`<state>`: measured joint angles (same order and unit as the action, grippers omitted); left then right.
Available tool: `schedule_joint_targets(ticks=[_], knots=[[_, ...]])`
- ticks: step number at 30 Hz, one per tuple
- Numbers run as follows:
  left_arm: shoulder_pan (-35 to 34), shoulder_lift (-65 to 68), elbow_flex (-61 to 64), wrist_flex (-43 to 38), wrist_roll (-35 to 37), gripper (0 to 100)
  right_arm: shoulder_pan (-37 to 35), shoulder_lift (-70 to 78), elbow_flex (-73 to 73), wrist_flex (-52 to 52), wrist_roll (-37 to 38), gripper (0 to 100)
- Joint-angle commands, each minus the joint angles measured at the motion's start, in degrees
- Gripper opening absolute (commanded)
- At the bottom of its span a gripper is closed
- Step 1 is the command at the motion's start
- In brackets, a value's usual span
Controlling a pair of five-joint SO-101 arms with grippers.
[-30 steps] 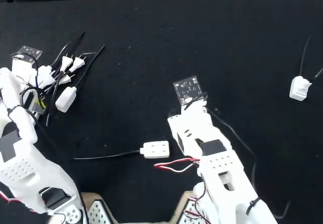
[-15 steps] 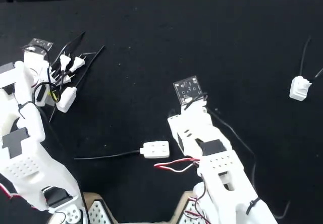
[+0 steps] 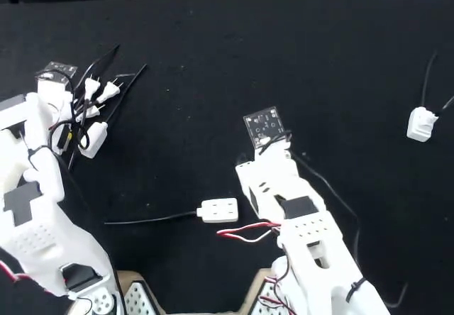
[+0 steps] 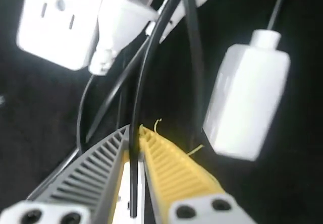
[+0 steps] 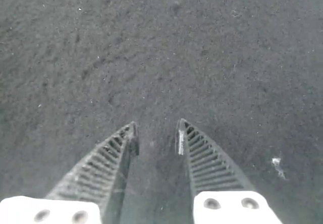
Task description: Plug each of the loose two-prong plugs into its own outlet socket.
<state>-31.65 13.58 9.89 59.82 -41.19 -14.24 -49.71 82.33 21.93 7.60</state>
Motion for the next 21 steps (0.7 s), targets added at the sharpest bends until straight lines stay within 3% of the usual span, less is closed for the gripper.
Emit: schedule_joint_targets(ticks=[1,10,21], knots=[[-1.80,-8.88,-3.82,4.48,0.62,3,0.62,0.13,-0.31,-1.49,-0.09,12.1],[-2.86,-20.04,-4.97,5.98,0.97,3,0.53,0.13,-0.31,-1.49,-0.09,12.1],[9.36,-37.01,-5.05,9.49,13.71,3,0.53,0.13,-0.31,-1.41,-0.09,12.1]])
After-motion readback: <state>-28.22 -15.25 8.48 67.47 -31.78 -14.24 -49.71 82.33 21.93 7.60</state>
